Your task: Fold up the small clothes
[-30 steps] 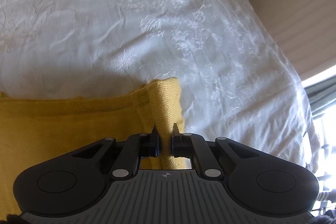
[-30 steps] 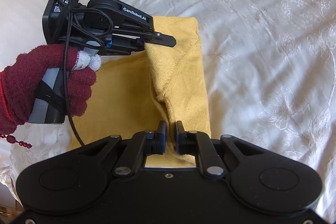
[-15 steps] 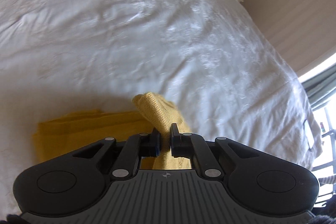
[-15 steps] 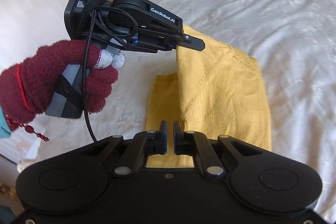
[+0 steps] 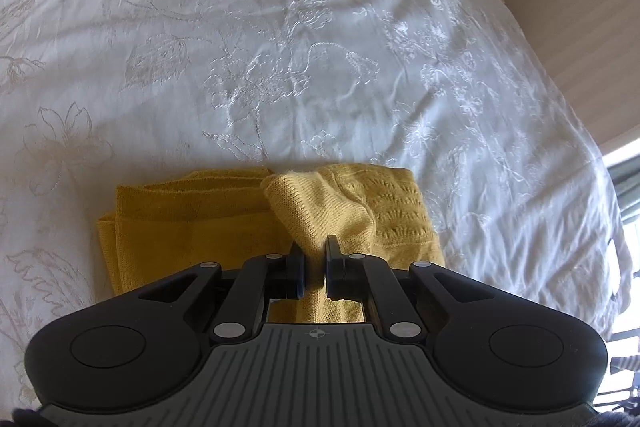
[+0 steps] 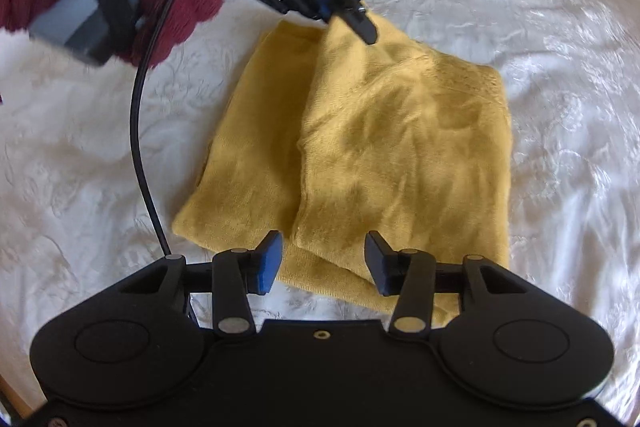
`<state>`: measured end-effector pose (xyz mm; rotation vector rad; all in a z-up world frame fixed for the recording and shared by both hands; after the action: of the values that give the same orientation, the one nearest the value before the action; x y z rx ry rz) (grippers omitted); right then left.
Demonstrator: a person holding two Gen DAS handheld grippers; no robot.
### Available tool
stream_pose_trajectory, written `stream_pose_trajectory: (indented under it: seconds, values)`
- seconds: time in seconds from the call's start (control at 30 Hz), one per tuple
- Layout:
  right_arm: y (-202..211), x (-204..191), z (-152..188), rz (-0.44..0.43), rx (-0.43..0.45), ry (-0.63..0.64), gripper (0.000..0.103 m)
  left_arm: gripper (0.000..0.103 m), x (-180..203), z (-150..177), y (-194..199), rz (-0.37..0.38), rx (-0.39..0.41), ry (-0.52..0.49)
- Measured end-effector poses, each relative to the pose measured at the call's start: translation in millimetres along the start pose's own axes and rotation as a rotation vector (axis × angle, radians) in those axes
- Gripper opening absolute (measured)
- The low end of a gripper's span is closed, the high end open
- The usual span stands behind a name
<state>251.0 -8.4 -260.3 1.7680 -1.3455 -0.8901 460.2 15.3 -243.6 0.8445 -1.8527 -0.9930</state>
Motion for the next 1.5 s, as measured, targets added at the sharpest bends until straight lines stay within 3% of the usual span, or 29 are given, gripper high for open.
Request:
stream_pose_trajectory:
  seconds: [0.1, 0.2, 0.27, 0.4, 0.57, 0.73, 1.0, 1.27, 1.4, 1.47, 1.5]
  values:
    - [-19.6, -9.5, -1.4, 0.035, -0.033, 0.129, 0.063, 0.009, -3.9, -1.1, -3.0, -0.003, -0.009, 0.004]
    - [-39.0, -17.0, 7.0, 0.078, -0.081, 0.294, 0.062, 0.009, -5.6, -3.1, -7.4, -0.002, -0.019, 0.014]
    - [-39.4, -16.7, 5.8, 0.076, -0.056, 0.336, 0.058, 0.009, -6.0, -3.9, -9.5, 0.000, -0.024, 0.013]
    - [-25.7, 1.3, -3.2, 0.052, -0.017, 0.239, 0.013, 0.009, -7.4, -3.7, -12.8, 0.002, -0.032, 0.020]
    - [25.4, 17.2, -23.8, -0.042, 0.102, 0.044, 0.012, 0.008, -2.2, -7.4, -1.1, 0.014, -0.017, 0.007]
    - [61.8, -3.8, -44.4, -0.181, 0.178, -0.046, 0.012, 0.009, 4.1, -12.5, 29.7, 0.025, 0.012, -0.071]
    - [24.9, -44.0, -38.8, -0.296, 0.080, -0.080, 0.013, 0.008, -39.9, -7.1, 44.2, -0.048, 0.012, -0.090]
    - [-14.8, -57.5, -26.4, -0.281, -0.011, -0.060, 0.013, 0.009, -76.5, 0.7, 24.5, -0.076, -0.016, -0.045]
    - [-27.8, -60.4, -8.6, -0.284, -0.111, -0.051, 0.031, 0.009, -81.3, 2.6, 23.7, -0.046, 0.010, 0.015]
    - [-23.0, -62.0, -4.8, -0.325, -0.101, -0.061, 0.044, 0.010, -81.6, 4.2, 26.7, -0.032, 0.028, 0.033]
    - [-16.4, -62.6, -3.4, -0.345, -0.085, -0.068, 0.044, 0.010, -81.8, 5.7, 28.8, -0.029, 0.034, 0.044]
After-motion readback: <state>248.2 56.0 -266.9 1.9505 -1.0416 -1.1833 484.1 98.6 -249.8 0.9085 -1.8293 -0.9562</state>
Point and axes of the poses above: each gripper's, at about its wrist camera, not at the fingertips, and y roughly against the way its jaws point, x to its right, z to its underside, the point moved 9 cm from there along -y, roughly the way its jaws point, and after that the axes turned 4 degrees about -z, right-handed, at the moved point
